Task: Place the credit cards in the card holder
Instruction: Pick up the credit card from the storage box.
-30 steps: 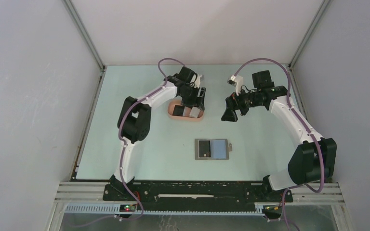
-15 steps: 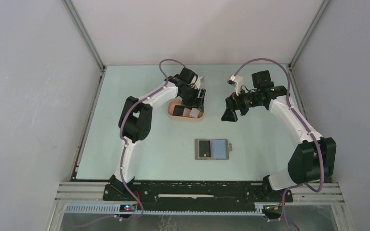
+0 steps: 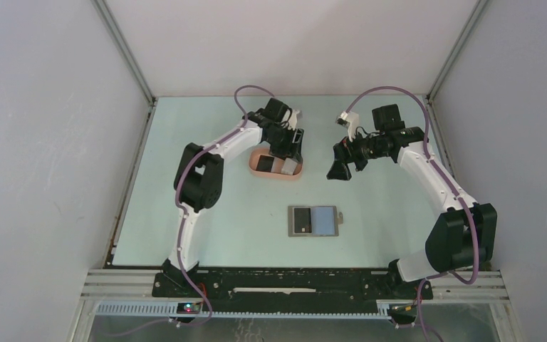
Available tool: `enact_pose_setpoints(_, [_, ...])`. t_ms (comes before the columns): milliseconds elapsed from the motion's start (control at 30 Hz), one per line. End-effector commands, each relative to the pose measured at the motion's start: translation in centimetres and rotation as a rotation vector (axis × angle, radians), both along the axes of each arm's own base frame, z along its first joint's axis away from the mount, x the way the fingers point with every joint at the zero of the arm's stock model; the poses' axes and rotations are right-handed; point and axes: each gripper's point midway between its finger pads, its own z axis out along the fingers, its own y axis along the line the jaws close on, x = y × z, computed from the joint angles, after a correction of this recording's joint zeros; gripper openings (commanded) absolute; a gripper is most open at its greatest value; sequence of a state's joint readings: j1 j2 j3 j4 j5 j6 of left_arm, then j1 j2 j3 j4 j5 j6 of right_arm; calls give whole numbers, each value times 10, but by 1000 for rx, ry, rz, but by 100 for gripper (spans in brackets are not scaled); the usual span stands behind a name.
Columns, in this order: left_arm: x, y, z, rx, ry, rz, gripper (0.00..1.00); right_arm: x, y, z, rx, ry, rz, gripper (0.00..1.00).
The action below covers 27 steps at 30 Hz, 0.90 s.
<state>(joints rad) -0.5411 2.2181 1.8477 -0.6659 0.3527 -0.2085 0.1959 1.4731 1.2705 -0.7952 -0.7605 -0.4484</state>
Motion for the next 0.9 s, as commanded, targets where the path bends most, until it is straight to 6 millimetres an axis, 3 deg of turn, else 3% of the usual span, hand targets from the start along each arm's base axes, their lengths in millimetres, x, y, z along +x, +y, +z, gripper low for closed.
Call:
enact_pose_setpoints(0, [-2, -11, 40, -83, -71, -39, 65, 2, -2, 1, -2, -18, 7, 100])
enact_pose_setpoints(300, [1, -9, 38, -85, -69, -30, 58, 2, -2, 1, -2, -16, 8, 100])
enact_pose_setpoints(867, [7, -2, 33, -66, -64, 4, 27, 2, -2, 1, -1, -16, 7, 100])
